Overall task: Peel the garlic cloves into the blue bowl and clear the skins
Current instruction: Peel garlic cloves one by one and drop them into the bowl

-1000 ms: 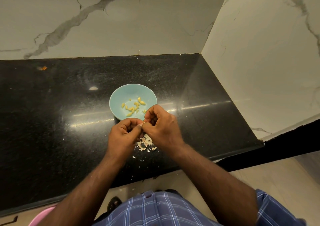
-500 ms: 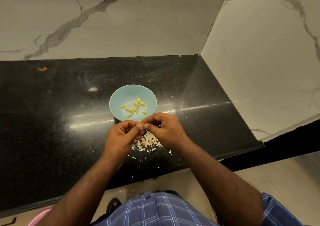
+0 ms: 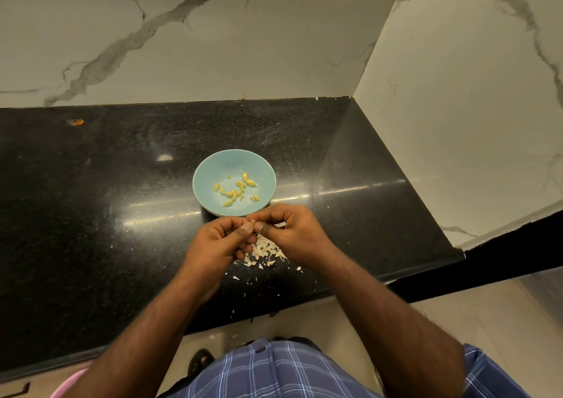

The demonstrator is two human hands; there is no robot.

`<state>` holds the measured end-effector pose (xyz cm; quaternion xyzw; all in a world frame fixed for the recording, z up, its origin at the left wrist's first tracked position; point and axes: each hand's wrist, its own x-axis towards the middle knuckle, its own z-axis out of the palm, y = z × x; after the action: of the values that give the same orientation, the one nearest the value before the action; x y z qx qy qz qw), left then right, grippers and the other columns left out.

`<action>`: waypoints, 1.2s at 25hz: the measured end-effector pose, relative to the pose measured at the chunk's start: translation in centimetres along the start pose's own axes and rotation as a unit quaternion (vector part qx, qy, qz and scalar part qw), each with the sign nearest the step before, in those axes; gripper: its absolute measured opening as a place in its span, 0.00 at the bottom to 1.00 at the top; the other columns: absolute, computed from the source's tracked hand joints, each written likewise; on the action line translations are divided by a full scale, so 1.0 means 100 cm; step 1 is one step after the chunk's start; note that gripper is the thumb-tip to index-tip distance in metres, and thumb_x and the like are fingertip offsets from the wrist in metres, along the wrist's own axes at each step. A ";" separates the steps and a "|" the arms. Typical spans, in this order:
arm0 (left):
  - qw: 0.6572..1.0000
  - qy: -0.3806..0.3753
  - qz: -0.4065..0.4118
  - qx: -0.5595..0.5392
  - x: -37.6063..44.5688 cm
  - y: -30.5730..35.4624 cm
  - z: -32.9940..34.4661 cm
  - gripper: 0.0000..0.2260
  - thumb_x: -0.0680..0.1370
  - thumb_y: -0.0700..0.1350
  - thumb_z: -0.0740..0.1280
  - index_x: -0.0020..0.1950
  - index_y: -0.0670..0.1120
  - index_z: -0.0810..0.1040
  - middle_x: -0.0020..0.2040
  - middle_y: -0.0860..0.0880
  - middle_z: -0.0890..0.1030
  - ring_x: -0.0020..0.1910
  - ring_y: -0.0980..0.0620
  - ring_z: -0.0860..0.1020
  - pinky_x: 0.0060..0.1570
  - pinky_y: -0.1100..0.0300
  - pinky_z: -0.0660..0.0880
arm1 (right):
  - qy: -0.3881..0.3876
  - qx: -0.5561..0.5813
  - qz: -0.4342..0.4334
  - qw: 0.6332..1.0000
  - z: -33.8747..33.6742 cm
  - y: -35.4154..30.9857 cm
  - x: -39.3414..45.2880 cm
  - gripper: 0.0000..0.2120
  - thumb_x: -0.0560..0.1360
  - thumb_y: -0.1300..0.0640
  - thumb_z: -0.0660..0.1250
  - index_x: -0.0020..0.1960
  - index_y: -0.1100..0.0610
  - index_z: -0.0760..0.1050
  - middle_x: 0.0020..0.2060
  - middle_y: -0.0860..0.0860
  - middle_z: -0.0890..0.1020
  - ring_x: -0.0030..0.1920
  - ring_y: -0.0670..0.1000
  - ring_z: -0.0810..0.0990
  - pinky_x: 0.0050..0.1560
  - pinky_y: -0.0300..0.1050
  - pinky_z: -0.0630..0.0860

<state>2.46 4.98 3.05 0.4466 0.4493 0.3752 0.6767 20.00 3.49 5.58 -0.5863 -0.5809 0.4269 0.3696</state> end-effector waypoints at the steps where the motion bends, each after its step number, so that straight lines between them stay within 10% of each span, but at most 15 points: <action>1: 1.000 -0.004 -0.008 -0.007 0.000 0.000 0.000 0.07 0.80 0.42 0.68 0.46 0.40 0.83 0.37 0.45 0.82 0.34 0.53 0.76 0.36 0.60 0.72 | -0.002 0.035 0.008 0.999 0.000 0.001 0.000 0.09 0.77 0.62 0.72 0.57 0.58 0.84 0.50 0.50 0.87 0.54 0.46 0.85 0.60 0.47 0.81; 8: 1.000 0.018 -0.009 -0.024 -0.001 0.000 0.000 0.10 0.76 0.46 0.72 0.51 0.39 0.82 0.40 0.45 0.83 0.36 0.54 0.76 0.36 0.61 0.72 | 0.006 0.111 0.016 0.994 -0.002 0.006 0.003 0.04 0.73 0.64 0.75 0.47 0.64 0.83 0.37 0.53 0.85 0.38 0.46 0.83 0.42 0.40 0.78; 30: 0.994 0.044 -0.022 -0.097 -0.004 0.010 0.004 0.11 0.71 0.41 0.75 0.50 0.37 0.82 0.35 0.45 0.82 0.32 0.55 0.76 0.32 0.64 0.69 | 0.011 0.041 0.023 0.999 0.006 -0.008 0.002 0.04 0.76 0.63 0.73 0.48 0.57 0.86 0.41 0.50 0.88 0.46 0.48 0.86 0.53 0.47 0.83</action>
<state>2.63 4.82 4.18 0.3522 0.4498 0.4212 0.7045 19.18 3.68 6.10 -0.5884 -0.5450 0.4526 0.3898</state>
